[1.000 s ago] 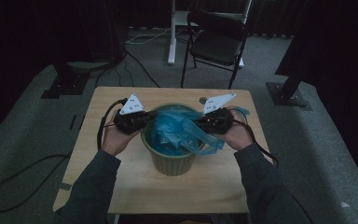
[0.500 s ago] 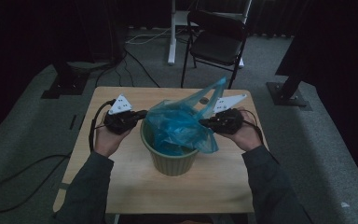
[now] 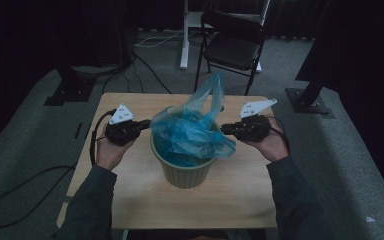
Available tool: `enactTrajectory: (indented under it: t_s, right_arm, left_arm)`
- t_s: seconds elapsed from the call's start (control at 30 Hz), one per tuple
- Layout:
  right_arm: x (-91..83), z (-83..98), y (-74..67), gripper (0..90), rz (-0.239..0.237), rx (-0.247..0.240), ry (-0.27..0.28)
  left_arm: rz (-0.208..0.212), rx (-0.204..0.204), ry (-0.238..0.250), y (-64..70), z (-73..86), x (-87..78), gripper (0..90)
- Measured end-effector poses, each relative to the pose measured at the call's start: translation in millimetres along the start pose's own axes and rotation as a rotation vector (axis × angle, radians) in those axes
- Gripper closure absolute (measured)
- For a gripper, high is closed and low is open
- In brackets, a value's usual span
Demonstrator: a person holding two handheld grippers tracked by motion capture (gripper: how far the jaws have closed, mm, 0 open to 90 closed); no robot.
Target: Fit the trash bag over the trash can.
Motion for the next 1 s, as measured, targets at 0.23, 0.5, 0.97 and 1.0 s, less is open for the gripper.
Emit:
enactTrajectory:
  t_s: [0.23,0.5,0.97,1.0]
  right_arm:
    - [16.0,-21.7,-2.4,71.3,-0.008,-0.008,0.018]
    - [35.0,-36.0,1.0,66.0,0.010,0.020,0.020]
    - [62.9,-45.2,5.6,56.0,0.013,0.046,-0.041]
    - [62.9,-45.2,5.6,56.0,0.013,0.046,-0.041]
  left_arm:
    - [0.001,0.008,0.004,1.2,-1.0,-0.5,89.7]
    - [0.005,0.007,0.007,2.1,-1.0,0.2,89.6]
    - [0.010,0.015,0.012,6.2,-1.7,2.8,89.6]
    - [0.010,0.015,0.012,6.2,-1.7,2.8,89.7]
Point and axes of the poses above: each handheld gripper's, and its own axes: x roughly forward along the jaws, z roughly out of its underside, y roughly to its right, the point moved 4 cm from there along x, roughly forward along the jaws, and after that the axes turned 1 degree about -x, right-handed, at the moved point
